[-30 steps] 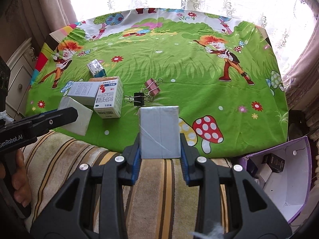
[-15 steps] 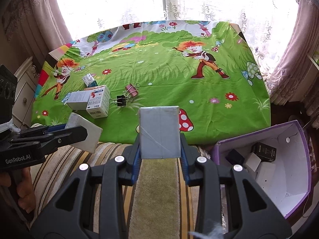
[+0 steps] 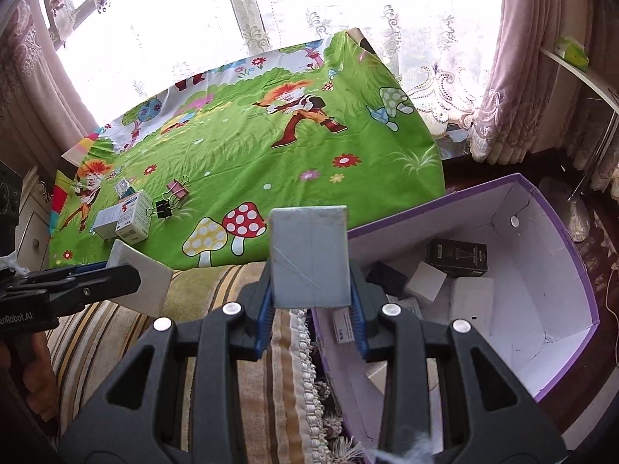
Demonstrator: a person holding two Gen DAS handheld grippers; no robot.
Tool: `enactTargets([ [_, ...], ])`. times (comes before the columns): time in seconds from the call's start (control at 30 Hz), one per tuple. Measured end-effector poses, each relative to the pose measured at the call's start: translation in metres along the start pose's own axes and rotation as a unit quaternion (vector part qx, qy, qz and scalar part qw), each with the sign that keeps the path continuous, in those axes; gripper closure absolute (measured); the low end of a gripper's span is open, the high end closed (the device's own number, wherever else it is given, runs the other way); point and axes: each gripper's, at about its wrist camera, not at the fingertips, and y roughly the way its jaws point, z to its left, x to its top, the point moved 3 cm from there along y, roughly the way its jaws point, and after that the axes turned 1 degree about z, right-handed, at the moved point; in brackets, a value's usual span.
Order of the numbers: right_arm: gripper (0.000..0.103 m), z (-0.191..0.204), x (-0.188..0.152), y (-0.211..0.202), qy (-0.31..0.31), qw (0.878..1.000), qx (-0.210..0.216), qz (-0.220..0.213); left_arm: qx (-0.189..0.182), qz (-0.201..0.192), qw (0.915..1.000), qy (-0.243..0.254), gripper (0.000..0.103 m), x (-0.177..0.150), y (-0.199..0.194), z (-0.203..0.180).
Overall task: Organize rigid objects
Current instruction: 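Carry both white boxes into the storage box and open both grippers, then move both empty grippers back over the remaining boxes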
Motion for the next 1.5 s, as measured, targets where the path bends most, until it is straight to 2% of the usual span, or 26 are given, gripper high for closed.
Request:
enactTargets([
  [0.47, 0.065, -0.119, -0.035, -0.01, 0.099, 0.992, -0.074, 0.0, -0.021, 0.058, 0.9952, 0.076, 0.064, 0.002, 0.06, -0.08],
  [0.57, 0.065, -0.133, -0.038, -0.016, 0.111, 0.99, -0.083, -0.006, -0.026, 0.066, 0.9943, 0.079, 0.062, 0.001, 0.067, -0.089],
  [0.6, 0.065, -0.138, -0.039, -0.018, 0.115, 0.99, -0.085, -0.008, -0.026, 0.068, 0.9941, 0.081, 0.058, 0.0, 0.068, -0.091],
  [0.63, 0.059, -0.142, -0.039, -0.02, 0.121, 0.989, -0.085, -0.01, -0.026, 0.068, 0.9938, 0.084, 0.055, 0.0, 0.07, -0.093],
  [0.67, 0.046, -0.144, -0.039, -0.021, 0.125, 0.989, -0.084, -0.012, -0.026, 0.068, 0.9936, 0.087, 0.05, -0.001, 0.07, -0.095],
  [0.73, 0.029, -0.147, -0.039, -0.024, 0.13, 0.988, -0.079, -0.021, -0.028, 0.066, 0.9933, 0.09, 0.049, -0.001, 0.069, -0.096],
  [0.77, 0.028, -0.146, -0.039, -0.025, 0.129, 0.988, -0.078, -0.024, -0.029, 0.064, 0.9934, 0.091, 0.049, -0.001, 0.068, -0.096],
  [0.9, 0.028, -0.14, -0.038, -0.025, 0.116, 0.99, -0.077, -0.025, -0.024, 0.055, 0.993, 0.102, 0.047, -0.001, 0.064, -0.1],
  [1.03, 0.028, -0.135, -0.038, -0.022, 0.108, 0.991, -0.073, -0.022, 0.0, 0.032, 0.9898, 0.139, 0.043, -0.002, 0.054, -0.111],
  [1.13, 0.028, -0.131, -0.038, -0.02, 0.103, 0.992, -0.07, -0.021, 0.034, 0.007, 0.9849, 0.17, 0.04, -0.003, 0.044, -0.117],
  [1.33, 0.028, -0.122, -0.033, -0.022, 0.097, 0.994, -0.047, -0.025, 0.04, -0.027, 0.9735, 0.224, 0.04, -0.007, 0.02, -0.115],
  [1.4, 0.028, -0.118, -0.031, -0.023, 0.095, 0.994, -0.041, -0.028, 0.058, -0.037, 0.9733, 0.219, 0.04, -0.004, 0.011, -0.103],
  [1.5, 0.027, -0.111, -0.027, -0.023, 0.088, 0.995, -0.032, -0.031, 0.076, -0.037, 0.9801, 0.18, 0.04, 0.005, -0.001, -0.069],
])
